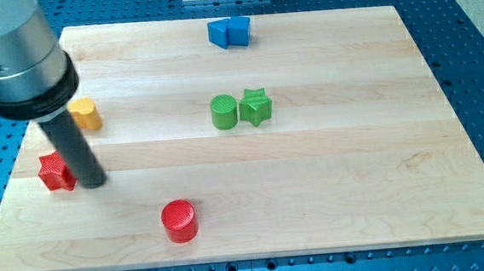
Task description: Slide the red star to the bottom left corner of the board
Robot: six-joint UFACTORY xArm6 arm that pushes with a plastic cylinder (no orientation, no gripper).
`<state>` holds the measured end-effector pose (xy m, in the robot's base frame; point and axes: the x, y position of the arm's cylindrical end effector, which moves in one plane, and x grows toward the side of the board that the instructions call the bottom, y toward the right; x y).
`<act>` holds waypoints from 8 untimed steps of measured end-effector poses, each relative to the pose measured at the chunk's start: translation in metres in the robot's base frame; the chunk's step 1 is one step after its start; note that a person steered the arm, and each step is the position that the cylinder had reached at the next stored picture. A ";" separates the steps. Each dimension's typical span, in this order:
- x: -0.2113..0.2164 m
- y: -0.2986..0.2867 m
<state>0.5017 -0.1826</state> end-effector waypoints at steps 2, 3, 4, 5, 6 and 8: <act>0.012 -0.020; -0.001 -0.011; 0.003 -0.054; 0.003 -0.068; 0.016 -0.064; 0.037 -0.025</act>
<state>0.5383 -0.2072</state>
